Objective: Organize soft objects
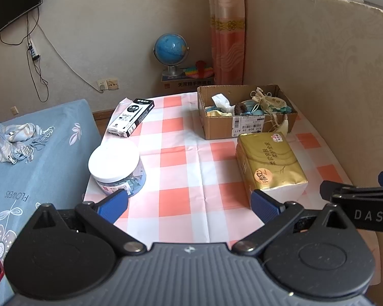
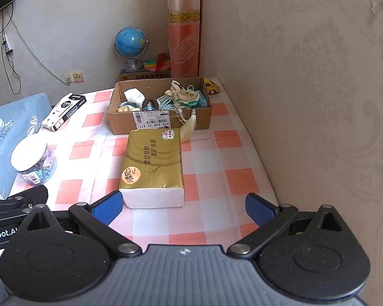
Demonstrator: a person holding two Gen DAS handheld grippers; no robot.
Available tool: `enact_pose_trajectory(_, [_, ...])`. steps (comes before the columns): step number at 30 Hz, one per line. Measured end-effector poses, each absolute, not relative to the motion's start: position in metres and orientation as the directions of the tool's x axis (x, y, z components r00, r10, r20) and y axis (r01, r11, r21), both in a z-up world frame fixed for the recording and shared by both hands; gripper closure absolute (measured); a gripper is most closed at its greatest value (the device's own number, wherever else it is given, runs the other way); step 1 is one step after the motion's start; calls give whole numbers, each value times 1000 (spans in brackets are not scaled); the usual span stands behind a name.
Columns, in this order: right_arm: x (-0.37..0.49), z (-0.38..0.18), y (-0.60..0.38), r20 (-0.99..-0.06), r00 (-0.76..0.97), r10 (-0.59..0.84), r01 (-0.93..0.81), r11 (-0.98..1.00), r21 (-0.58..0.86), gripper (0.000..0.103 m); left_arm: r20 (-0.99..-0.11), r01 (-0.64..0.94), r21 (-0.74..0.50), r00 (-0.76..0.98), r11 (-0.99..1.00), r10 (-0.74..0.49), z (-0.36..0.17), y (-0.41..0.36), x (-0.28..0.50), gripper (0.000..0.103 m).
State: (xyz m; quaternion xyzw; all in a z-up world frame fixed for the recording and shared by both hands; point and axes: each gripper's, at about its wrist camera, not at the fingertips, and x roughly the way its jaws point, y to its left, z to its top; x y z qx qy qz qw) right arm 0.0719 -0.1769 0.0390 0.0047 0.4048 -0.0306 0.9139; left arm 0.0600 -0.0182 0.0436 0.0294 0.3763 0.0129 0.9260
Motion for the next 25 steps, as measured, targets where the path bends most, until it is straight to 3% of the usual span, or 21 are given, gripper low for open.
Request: enact_pose_trajectory(25, [72,39,-176,-739,672,-49,57,998,-15,0,-701,-12,61,711,998,51,43,-18,60,1])
